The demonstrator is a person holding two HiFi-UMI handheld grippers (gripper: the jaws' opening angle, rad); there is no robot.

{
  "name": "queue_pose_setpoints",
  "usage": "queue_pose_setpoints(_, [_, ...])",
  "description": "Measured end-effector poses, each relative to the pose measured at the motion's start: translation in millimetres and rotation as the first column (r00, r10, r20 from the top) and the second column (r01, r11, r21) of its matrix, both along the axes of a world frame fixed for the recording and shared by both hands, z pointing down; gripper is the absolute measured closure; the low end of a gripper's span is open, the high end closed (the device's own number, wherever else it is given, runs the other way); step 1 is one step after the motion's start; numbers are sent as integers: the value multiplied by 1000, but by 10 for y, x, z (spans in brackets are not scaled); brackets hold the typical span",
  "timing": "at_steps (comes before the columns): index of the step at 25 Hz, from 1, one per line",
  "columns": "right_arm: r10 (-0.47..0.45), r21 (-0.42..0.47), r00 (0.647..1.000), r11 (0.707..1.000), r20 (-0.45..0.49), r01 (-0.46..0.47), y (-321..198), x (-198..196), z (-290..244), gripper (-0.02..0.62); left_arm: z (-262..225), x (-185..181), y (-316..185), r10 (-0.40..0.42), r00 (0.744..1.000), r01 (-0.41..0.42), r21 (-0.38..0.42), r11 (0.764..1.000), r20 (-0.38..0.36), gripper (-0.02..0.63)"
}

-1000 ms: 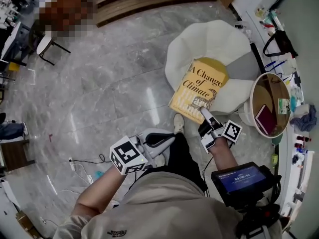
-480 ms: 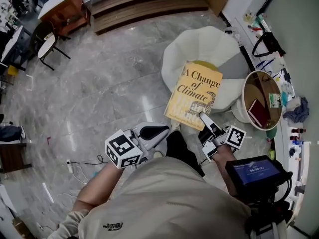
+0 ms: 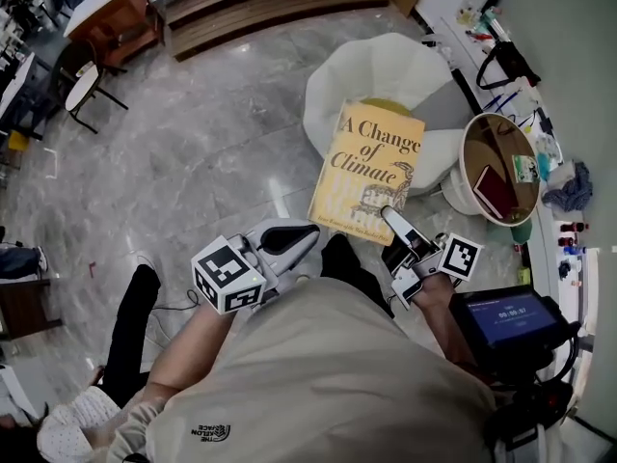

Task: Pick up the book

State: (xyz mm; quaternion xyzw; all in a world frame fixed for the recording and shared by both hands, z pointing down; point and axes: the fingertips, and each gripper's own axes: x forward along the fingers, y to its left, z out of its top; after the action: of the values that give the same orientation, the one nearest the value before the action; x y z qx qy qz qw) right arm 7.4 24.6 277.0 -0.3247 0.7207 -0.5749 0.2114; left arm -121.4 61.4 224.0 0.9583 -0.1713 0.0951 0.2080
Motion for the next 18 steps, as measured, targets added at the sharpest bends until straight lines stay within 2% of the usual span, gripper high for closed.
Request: queue_pose_setpoints(18, [-27, -4, 1000, 1000, 15, 28, 152, -86, 57, 445, 64, 88, 4, 13, 1000, -13, -19, 1000, 11, 598])
